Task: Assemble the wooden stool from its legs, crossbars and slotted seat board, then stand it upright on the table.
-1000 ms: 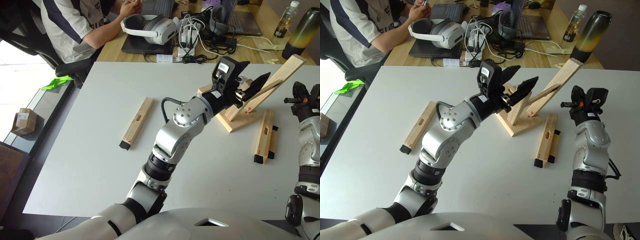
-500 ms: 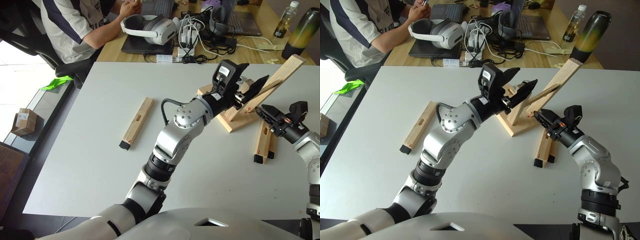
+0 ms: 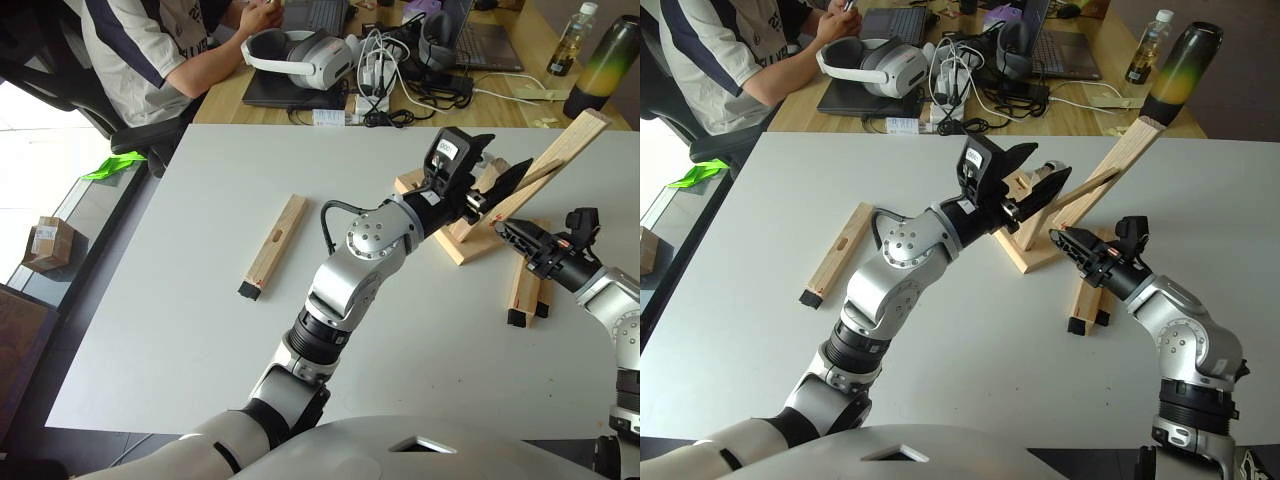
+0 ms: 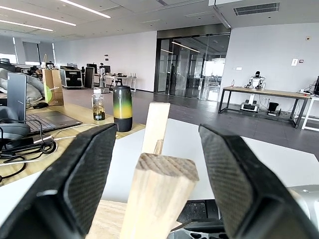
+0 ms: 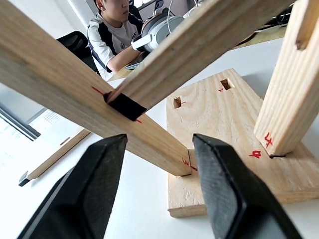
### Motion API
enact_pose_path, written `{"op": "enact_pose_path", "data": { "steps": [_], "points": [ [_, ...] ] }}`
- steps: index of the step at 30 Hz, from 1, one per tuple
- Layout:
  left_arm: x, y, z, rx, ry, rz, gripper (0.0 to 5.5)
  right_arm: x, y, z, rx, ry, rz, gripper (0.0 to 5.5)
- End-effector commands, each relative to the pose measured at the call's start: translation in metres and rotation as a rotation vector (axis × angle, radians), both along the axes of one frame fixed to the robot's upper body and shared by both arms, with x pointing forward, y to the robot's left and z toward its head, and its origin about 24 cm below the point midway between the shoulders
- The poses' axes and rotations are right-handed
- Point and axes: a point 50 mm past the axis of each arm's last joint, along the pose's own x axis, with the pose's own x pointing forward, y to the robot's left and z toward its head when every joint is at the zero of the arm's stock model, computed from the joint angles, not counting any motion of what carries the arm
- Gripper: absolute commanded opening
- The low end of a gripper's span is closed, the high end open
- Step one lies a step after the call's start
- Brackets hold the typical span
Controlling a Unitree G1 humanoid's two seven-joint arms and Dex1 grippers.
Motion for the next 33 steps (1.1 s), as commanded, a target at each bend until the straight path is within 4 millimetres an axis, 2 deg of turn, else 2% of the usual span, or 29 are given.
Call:
{"op": "enact_pose_path", "data": {
  "steps": [1, 5, 12, 15, 19, 29, 32, 33],
  "points": [
    [0.003, 0.005, -0.005, 0.025, -0.007, 0.032, 3.0, 0.006, -0.018, 0.011, -0.083, -0.032, -0.001, 2.46],
    [0.007, 0.012, -0.006, 0.033, -0.019, 0.06, 3.0, 0.017, -0.047, 0.028, -0.178, -0.093, -0.042, 2.46],
    [0.009, 0.015, -0.006, 0.033, -0.027, 0.075, 3.0, 0.037, -0.078, 0.067, -0.186, -0.21, -0.095, 2.46],
    [0.009, 0.014, -0.006, 0.037, -0.038, 0.074, 3.0, 0.042, -0.088, 0.076, -0.196, -0.237, -0.128, 2.46],
    [0.008, 0.013, -0.006, 0.055, -0.057, 0.071, 3.0, 0.053, -0.089, 0.08, -0.209, -0.27, -0.166, 2.46],
    [0.003, 0.01, -0.007, 0.086, -0.086, 0.001, 3.0, 0.088, -0.072, 0.081, -0.255, -0.301, -0.158, 2.46],
    [0.004, 0.012, -0.006, 0.098, -0.098, -0.021, 3.0, 0.095, -0.069, 0.077, -0.277, -0.272, -0.152, 2.46],
    [0.004, 0.014, -0.005, 0.1, -0.105, -0.033, 3.0, 0.097, -0.068, 0.073, -0.298, -0.248, -0.154, 2.28]
  ]
}}
